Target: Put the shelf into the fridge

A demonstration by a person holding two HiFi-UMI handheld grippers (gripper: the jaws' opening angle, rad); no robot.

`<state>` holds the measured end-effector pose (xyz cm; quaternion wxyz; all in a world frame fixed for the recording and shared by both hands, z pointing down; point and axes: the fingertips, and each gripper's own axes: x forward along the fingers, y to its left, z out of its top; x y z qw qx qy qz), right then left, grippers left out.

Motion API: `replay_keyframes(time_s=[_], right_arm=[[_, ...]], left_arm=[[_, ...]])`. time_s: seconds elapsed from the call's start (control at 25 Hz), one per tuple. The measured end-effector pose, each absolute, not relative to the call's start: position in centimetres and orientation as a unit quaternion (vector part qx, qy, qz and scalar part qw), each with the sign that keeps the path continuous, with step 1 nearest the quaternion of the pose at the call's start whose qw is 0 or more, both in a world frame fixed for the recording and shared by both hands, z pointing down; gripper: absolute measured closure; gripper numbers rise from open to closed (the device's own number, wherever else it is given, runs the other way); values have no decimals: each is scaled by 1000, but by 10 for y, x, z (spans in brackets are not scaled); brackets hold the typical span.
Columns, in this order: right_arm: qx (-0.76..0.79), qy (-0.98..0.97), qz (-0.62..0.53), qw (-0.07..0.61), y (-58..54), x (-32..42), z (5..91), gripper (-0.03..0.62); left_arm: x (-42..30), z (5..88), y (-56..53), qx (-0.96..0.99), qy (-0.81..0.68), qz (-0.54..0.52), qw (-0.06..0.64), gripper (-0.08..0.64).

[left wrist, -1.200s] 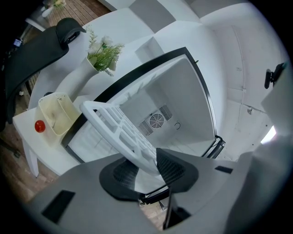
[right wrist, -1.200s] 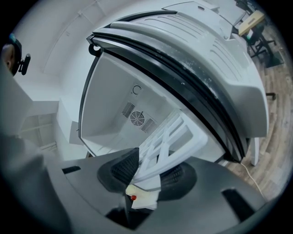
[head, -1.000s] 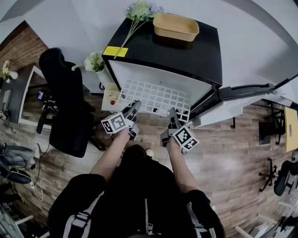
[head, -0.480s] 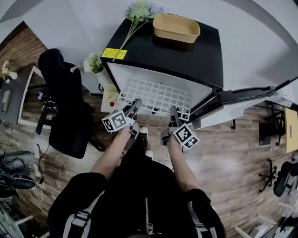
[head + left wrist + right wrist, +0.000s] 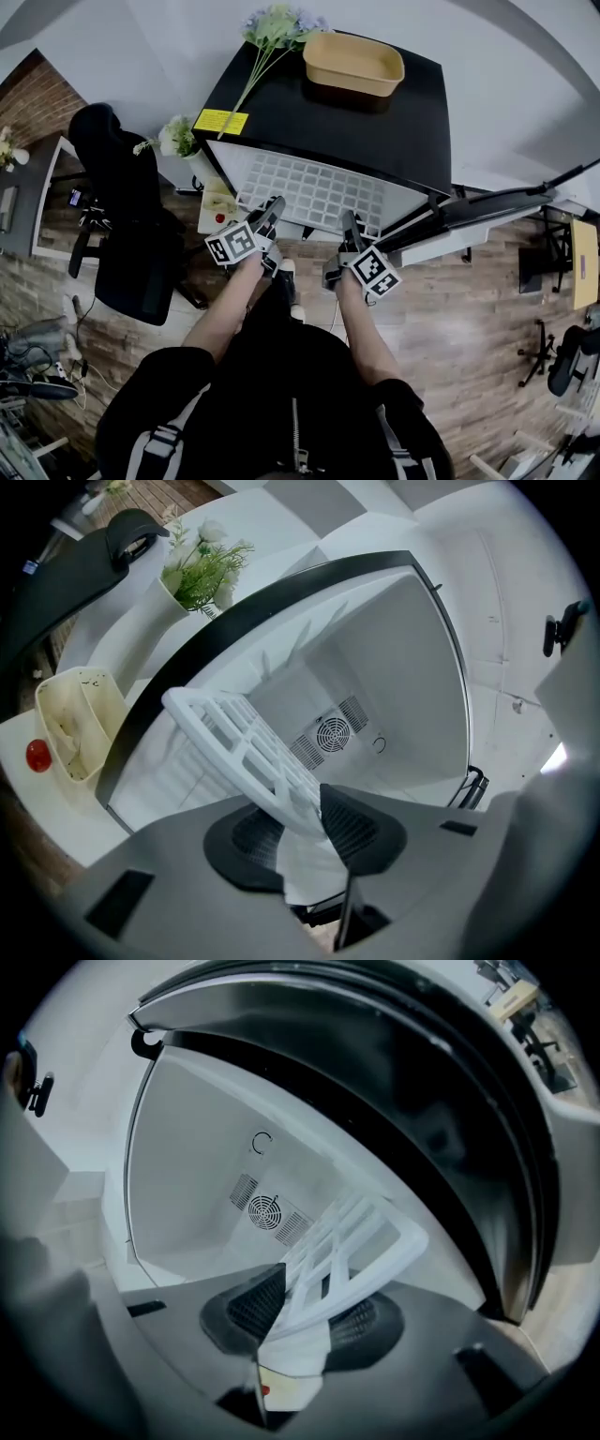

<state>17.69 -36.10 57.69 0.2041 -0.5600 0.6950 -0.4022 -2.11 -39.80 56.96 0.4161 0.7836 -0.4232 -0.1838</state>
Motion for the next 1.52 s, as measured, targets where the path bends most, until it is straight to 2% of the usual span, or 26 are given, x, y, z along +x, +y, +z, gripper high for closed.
replay_keyframes(time_s=[1.04,1.52], right_arm=[[-616,667,-365,206,-416,190,576,437],[-594,688,-371,192,-404,176,577,433]], left_arm=[[-16,579,-456,785,-435,-176,405,439],[-9,573,-468,785,-426,-188,409,440]])
